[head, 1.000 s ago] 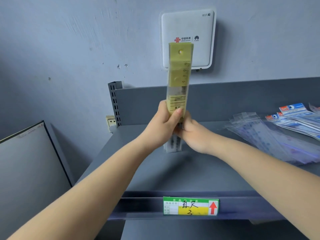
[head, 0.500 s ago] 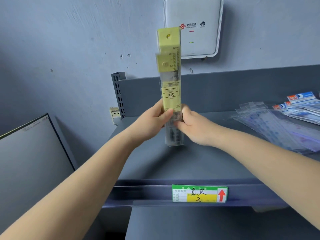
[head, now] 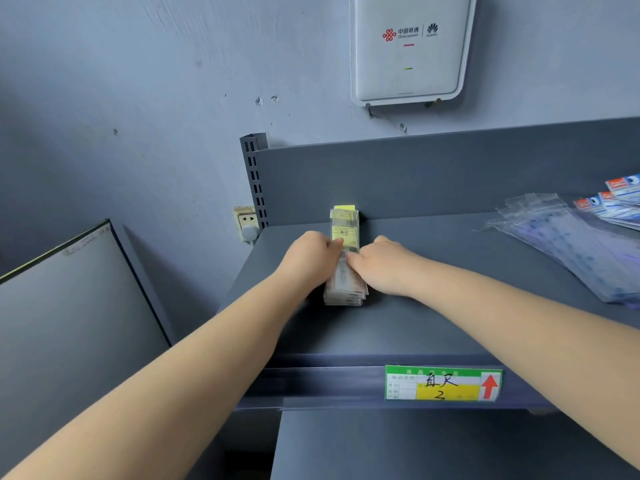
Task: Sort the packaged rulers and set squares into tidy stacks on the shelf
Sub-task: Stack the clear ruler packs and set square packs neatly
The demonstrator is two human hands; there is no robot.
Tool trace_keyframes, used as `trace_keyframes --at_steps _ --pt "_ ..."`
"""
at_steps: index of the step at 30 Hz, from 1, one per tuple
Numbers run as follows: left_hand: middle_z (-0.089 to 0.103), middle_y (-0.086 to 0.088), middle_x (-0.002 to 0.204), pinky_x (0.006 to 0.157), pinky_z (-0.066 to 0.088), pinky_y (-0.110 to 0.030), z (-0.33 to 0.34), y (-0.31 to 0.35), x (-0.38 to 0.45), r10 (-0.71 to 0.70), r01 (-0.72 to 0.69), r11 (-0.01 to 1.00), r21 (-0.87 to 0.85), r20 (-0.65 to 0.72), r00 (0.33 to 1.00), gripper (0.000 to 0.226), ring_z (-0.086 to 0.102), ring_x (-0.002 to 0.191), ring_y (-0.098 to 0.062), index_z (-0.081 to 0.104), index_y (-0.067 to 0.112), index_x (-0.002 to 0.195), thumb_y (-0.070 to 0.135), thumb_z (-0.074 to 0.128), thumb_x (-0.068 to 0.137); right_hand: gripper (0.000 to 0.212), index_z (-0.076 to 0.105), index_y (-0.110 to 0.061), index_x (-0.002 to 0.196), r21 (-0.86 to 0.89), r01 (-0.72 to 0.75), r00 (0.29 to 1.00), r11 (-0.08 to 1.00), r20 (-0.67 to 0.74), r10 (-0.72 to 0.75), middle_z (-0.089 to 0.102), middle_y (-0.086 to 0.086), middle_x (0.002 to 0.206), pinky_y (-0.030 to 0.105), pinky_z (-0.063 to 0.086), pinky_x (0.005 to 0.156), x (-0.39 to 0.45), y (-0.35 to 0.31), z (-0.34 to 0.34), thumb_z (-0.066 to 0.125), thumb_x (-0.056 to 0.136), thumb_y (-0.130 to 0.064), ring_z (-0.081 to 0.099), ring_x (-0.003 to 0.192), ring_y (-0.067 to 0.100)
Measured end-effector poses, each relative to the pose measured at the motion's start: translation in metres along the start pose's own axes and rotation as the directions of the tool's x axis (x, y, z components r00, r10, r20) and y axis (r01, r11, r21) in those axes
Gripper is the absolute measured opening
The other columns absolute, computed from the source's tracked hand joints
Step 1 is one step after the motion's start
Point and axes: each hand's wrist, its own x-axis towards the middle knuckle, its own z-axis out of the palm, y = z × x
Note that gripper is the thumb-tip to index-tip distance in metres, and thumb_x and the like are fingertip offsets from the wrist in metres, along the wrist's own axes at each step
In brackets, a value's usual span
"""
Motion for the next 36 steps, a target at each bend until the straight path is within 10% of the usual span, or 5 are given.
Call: trace_keyframes --at_steps 8,11,21,30,36 --pt "0.054 -0.01 0.076 0.066 0.036 -0.029 -0.005 -0.005 0.004 -0.003 -0.003 0.993 -0.119 -0.053 0.999 0.036 0.053 0.082 -0.029 0.055 0.005 0.09 0.033 0.035 0.099 0.05 0.033 -0.013 0.059 0.15 0.011 0.998 0.989 -0.061 -0.002 0.033 0.003 0.073 0.03 0.03 0.065 -0.006 0.006 -0.008 0.019 0.102 -0.035 0.042 0.079 0.022" --pt "0.058 -0.003 0.127 0.099 0.039 -0.037 -0.014 0.007 -0.002 0.11 -0.116 0.993 -0.024 -0.183 0.977 0.04 0.05 0.119 -0.027 0.05 0.016 0.129 0.037 0.038 0.098 0.042 0.042 -0.013 0.067 0.122 0.063 0.985 0.991 -0.165 -0.043 0.04 0.004 0.09 0.029 0.031 0.072 -0.015 0.016 -0.023 0.028 0.1 -0.034 0.042 0.087 0.023" --pt "0.048 -0.001 0.14 0.105 0.034 -0.031 0.048 0.113 -0.021 0.359 -0.383 0.892 0.241 0.137 0.923 0.05 0.042 0.13 -0.02 0.04 0.019 0.138 0.043 0.046 0.094 0.044 0.044 -0.025 0.134 -0.267 -0.126 0.947 0.955 -0.32 0.035 0.04 0.002 0.135 0.04 0.03 0.1 -0.062 0.156 -0.072 0.044 0.094 -0.042 0.035 0.127 0.026" --pt "0.048 -0.002 0.139 0.1 0.035 -0.027 0.115 0.205 -0.01 0.132 -0.139 0.99 -0.004 0.34 0.931 0.052 0.047 0.125 -0.021 0.044 0.014 0.136 0.04 0.052 0.092 0.039 0.047 -0.016 0.129 0.003 -0.169 0.935 0.986 -0.316 0.162 0.051 0.005 0.132 0.032 0.039 0.094 -0.09 0.275 -0.116 0.045 0.094 -0.033 0.048 0.12 0.023" --pt "0.042 -0.009 0.078 0.07 0.03 -0.029 0.128 0.226 -0.007 0.017 0.068 0.964 -0.256 0.318 0.948 0.016 0.039 0.075 -0.022 0.05 0.008 0.076 0.019 0.059 0.082 0.025 0.044 -0.011 0.08 0.059 -0.176 0.982 0.983 -0.062 0.179 0.048 0.007 0.086 0.025 0.026 0.053 -0.08 0.297 -0.109 0.035 0.098 -0.027 0.044 0.085 0.023"
